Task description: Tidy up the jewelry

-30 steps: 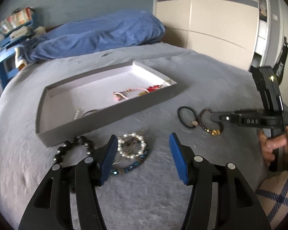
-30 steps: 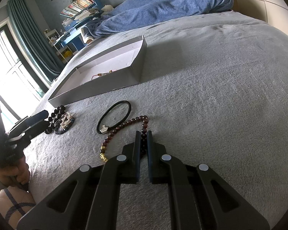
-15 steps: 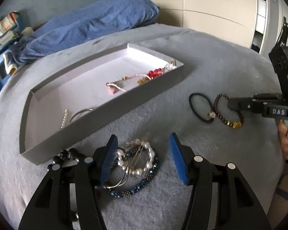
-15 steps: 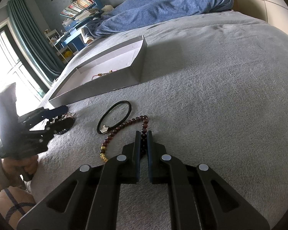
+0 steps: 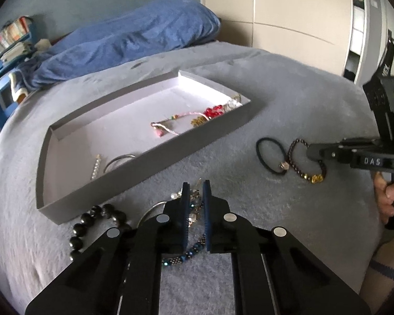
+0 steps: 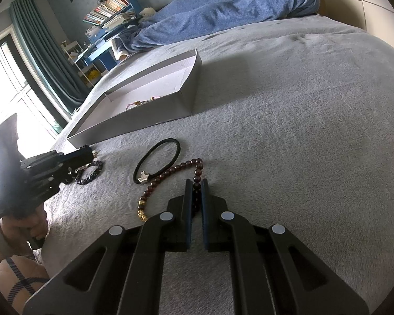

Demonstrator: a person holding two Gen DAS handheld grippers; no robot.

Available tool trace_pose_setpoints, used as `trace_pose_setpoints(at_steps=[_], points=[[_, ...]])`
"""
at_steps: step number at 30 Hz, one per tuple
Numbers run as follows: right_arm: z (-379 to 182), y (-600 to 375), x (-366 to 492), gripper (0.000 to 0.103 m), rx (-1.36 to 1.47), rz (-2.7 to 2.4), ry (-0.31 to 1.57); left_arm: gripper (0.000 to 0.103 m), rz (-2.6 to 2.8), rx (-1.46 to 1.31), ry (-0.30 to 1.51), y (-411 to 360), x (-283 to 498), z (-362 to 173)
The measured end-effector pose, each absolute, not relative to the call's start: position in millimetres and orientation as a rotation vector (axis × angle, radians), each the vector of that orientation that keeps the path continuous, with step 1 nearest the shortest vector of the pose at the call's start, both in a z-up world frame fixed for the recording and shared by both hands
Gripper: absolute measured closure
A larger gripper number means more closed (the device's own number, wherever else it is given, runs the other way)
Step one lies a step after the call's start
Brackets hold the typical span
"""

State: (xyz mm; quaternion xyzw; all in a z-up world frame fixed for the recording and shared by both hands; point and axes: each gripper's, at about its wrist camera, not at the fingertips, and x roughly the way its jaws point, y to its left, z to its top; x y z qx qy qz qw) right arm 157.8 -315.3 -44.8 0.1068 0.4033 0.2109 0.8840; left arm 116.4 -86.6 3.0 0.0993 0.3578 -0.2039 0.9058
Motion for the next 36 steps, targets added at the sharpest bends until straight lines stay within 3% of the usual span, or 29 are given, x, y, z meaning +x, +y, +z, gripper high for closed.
trace_pose_setpoints(at_steps=[16,36], points=[[-32.4,-316.5,149.3,0.097,0.224,0.476,0.786,0.096,-0.477,-0.188,0.624,-30.7,108.2,53.0],[52.4,-288.2,202.3,0.097,0.21,0.6,0.663,0.096,-0.362,-0.222,0.608,17.1,142.3,69.9]])
